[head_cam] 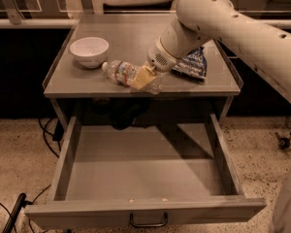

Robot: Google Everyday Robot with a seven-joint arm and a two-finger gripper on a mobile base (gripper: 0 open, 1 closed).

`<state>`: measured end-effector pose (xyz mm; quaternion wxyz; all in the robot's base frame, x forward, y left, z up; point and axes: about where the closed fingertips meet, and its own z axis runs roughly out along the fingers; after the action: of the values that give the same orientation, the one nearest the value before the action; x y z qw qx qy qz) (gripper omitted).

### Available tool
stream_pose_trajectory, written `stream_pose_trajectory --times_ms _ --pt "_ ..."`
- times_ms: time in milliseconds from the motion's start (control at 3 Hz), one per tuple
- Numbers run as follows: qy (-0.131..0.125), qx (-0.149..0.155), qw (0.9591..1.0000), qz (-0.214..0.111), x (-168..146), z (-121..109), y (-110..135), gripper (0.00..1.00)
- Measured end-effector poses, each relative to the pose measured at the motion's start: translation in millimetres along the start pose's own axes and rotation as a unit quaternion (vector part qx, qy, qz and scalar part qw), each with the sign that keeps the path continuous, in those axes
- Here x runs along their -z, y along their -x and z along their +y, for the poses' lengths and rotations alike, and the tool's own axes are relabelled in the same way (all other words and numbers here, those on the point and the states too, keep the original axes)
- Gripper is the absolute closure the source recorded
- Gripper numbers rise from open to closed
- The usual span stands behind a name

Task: Pick water bottle from top drawer and place on counter

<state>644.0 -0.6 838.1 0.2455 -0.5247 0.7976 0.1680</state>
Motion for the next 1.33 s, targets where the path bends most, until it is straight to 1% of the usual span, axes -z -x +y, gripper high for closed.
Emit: stream_pose_trajectory --times_ms 333,667,1000,1333 --pt "-0.007 -0.003 1.0000 0.002 -1.4 -8.3 4.0 1.00" --pt "-0.011 -0.007 0.9999 0.007 -3.7 -13.4 5.4 0.82" --pt "-0.011 -0.007 0.9999 0.007 -2.3 -13.4 6.3 0.51" --pt "-0.011 -0.007 0.9999 0.007 -2.4 -13.4 6.3 0.28"
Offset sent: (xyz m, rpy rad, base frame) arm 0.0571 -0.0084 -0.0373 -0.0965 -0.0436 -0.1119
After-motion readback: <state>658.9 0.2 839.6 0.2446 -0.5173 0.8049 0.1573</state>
